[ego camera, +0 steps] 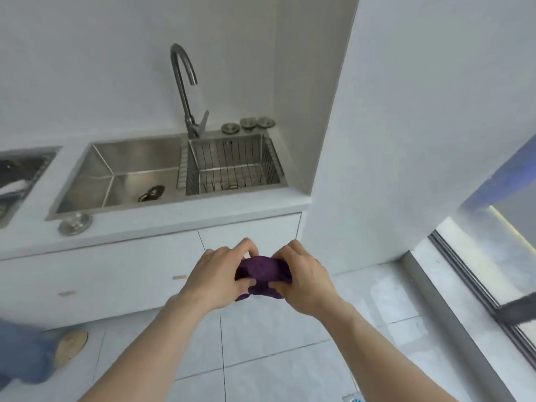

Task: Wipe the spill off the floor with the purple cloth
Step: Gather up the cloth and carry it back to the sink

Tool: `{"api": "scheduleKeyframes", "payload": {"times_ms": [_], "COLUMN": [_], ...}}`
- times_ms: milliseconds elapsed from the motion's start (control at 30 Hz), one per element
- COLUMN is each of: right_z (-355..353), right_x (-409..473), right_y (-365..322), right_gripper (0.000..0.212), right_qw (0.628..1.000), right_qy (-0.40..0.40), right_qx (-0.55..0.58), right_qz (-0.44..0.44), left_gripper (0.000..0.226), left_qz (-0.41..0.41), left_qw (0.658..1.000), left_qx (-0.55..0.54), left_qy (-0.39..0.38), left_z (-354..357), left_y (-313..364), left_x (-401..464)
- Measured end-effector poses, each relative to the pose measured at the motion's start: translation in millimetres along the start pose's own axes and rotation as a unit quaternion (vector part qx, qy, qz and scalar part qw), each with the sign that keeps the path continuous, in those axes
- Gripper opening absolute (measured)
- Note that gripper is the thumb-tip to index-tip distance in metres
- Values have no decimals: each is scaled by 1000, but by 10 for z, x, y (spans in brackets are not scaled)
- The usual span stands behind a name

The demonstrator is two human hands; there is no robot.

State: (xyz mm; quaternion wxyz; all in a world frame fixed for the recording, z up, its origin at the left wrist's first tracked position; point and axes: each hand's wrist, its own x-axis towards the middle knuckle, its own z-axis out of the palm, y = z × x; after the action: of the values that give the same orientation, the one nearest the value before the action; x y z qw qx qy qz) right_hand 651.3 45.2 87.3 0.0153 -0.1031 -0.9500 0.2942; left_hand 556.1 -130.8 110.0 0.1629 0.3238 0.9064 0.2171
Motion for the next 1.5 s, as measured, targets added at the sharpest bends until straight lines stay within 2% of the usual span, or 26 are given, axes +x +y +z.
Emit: {"api": "scheduleKeyframes", "payload": {"times_ms": [233,500,633,800,1067,1367,1500], "right_z": [-1254,-1774,-1913,-1974,-1776,-1559,-1466], "right_x": [30,447,817,1321,1984,2613,3040], "right_y": [-579,-1040,-1273,-1619,-2006,-1928,-1720], "right_gripper": [51,27,19,23,27,32,36], "right_qw": [995,989,979,972,969,980,983], "right_qy": [90,112,154,187,222,194,178], "right_qx": [12,35,18,3,3,-25,-41], "right_qz": [-49,-91,-135,-144,-111,-33,-1], "left_gripper": [39,31,28,22,24,18,16], "left_qz": [11,10,17,19,28,-12,-34], "left_qw": [995,980,971,966,956,955,960], "left_qx": [-31,-73,-71,-81,-102,-135,-109], "left_qy": [93,187,227,244,273,265,255], "left_z": [-1129,-1944,-2292,-2694,-3105,-3014,-2948], "left_y": [841,912,760,453,-116,-677,-881], "left_x": [-145,-84,101,371,831,1368,1772]}}
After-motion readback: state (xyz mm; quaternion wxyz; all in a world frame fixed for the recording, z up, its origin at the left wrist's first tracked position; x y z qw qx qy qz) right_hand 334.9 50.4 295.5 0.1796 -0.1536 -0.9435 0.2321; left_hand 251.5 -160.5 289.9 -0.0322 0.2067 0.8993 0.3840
